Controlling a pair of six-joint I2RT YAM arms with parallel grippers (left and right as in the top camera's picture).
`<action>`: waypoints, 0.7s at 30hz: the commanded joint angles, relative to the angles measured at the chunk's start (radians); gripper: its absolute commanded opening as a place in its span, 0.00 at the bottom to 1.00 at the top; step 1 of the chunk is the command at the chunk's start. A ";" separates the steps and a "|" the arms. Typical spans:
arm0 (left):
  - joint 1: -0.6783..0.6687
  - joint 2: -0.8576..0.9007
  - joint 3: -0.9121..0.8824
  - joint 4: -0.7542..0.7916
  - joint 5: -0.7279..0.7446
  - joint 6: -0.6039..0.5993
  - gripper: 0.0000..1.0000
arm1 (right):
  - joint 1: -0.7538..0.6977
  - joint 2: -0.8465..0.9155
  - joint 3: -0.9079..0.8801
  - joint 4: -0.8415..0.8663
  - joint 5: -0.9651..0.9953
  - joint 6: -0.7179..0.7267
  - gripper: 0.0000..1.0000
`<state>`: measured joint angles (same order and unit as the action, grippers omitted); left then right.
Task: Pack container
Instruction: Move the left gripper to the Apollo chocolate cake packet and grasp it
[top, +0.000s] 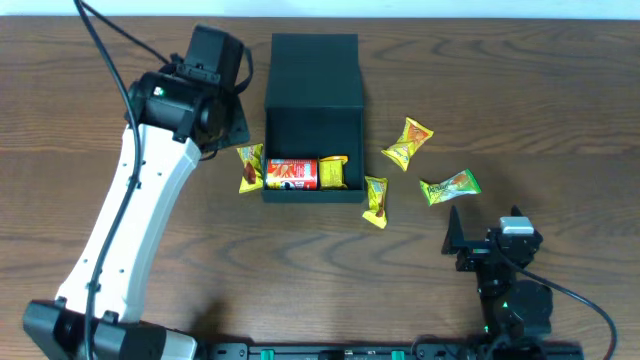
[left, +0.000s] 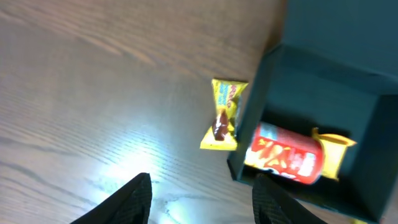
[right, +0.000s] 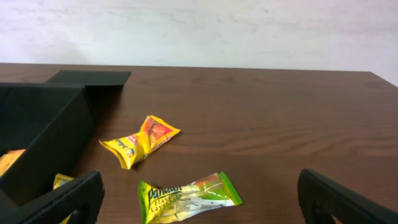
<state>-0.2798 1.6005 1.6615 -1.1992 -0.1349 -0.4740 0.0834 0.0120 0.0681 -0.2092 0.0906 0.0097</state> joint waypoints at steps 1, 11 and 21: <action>0.040 -0.084 -0.076 0.038 0.024 -0.002 0.53 | -0.006 -0.005 -0.003 0.000 0.010 -0.015 0.99; 0.116 -0.236 -0.401 0.273 0.138 0.117 0.66 | -0.006 -0.005 -0.003 0.000 0.010 -0.015 0.99; 0.125 -0.148 -0.502 0.367 0.136 0.115 0.68 | -0.006 -0.005 -0.003 0.000 0.010 -0.015 0.99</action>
<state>-0.1623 1.4242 1.1809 -0.8433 -0.0029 -0.3691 0.0834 0.0120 0.0681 -0.2092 0.0902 0.0097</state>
